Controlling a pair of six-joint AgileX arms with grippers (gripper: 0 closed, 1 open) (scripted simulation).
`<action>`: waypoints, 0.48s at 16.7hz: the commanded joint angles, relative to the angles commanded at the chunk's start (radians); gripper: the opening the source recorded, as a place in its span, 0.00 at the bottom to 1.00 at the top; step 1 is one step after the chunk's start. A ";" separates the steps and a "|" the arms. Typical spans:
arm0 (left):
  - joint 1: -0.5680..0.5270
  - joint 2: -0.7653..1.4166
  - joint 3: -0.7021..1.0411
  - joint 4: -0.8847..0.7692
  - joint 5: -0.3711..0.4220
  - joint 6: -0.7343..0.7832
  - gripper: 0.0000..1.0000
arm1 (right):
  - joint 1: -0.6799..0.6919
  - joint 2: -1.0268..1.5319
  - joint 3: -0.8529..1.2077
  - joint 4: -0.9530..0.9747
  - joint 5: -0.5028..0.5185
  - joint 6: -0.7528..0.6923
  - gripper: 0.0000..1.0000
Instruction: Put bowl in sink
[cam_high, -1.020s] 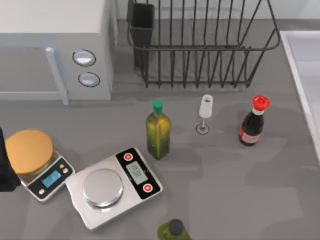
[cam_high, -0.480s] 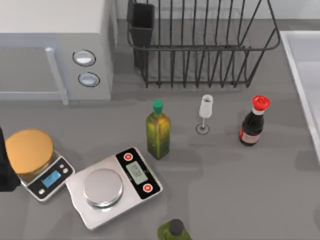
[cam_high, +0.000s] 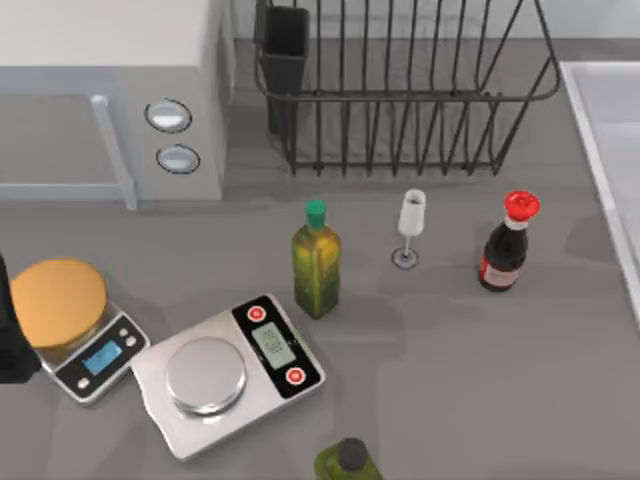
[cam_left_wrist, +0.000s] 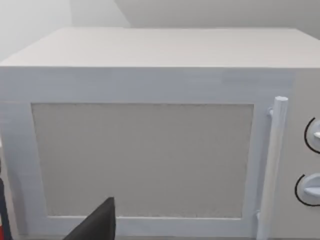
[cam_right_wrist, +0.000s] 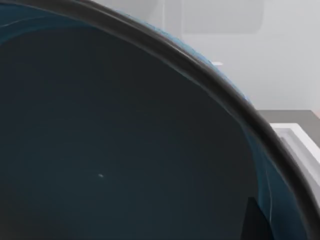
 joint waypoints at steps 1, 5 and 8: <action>0.000 0.000 0.000 0.000 0.000 0.000 1.00 | 0.000 0.000 0.000 0.000 0.000 0.000 0.00; 0.000 0.000 0.000 0.000 0.000 0.000 1.00 | 0.000 0.000 0.000 0.000 0.000 0.000 0.08; 0.000 0.000 0.000 0.000 0.000 0.000 1.00 | 0.000 0.000 0.000 0.000 0.000 0.000 0.30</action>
